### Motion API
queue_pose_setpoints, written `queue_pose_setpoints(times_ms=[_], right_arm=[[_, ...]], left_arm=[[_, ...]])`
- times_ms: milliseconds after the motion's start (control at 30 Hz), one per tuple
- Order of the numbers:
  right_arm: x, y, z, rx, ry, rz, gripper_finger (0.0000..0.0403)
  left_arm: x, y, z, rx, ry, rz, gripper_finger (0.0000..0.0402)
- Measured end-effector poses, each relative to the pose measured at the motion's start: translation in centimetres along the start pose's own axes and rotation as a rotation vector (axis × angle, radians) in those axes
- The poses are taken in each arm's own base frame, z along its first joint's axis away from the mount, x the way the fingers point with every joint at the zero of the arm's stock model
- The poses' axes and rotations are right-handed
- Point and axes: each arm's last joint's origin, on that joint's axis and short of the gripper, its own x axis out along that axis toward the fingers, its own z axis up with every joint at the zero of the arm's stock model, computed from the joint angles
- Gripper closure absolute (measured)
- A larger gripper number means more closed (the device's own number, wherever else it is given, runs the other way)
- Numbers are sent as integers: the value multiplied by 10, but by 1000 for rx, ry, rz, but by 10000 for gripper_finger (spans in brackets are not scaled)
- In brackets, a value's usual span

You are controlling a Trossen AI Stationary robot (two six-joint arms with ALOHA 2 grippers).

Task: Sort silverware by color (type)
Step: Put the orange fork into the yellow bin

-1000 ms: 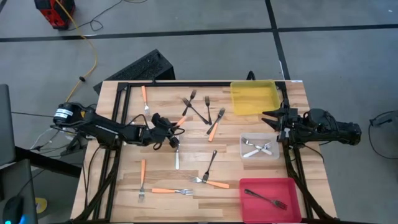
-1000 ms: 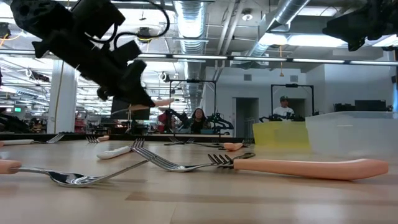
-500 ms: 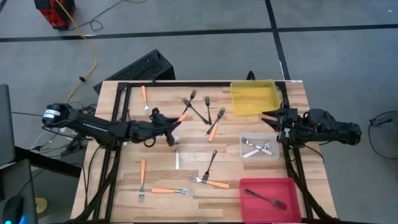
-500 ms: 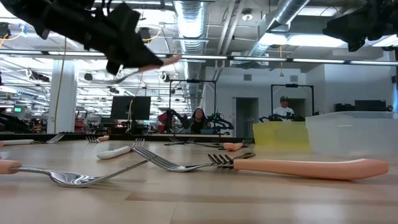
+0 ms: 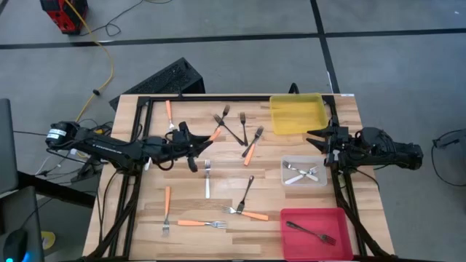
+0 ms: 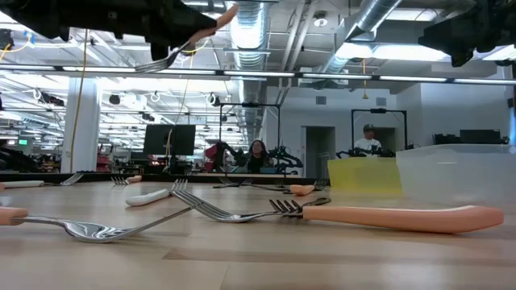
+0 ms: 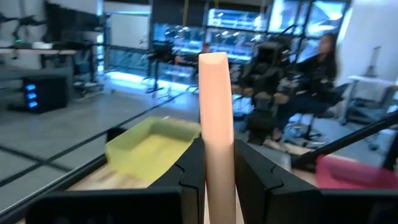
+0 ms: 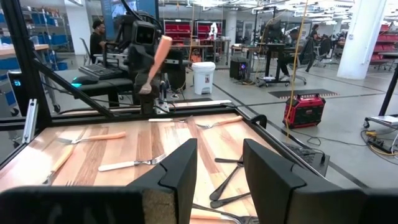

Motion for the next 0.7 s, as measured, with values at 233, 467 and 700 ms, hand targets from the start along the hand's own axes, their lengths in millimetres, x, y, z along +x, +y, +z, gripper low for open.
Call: queue_pose_setpoints(times_ms=[233, 467, 700], right_arm=[[0, 0, 0, 8, -1, 0, 248], [0, 0, 0, 11, -1, 0, 248], [2, 1, -1, 15, -16, 0, 248]], left_arm=[[0, -2, 6, 32, -53, -69, 361], [-1, -4, 9, 69, -88, -106, 360], [-1, -7, 12, 74, -124, -203, 360]])
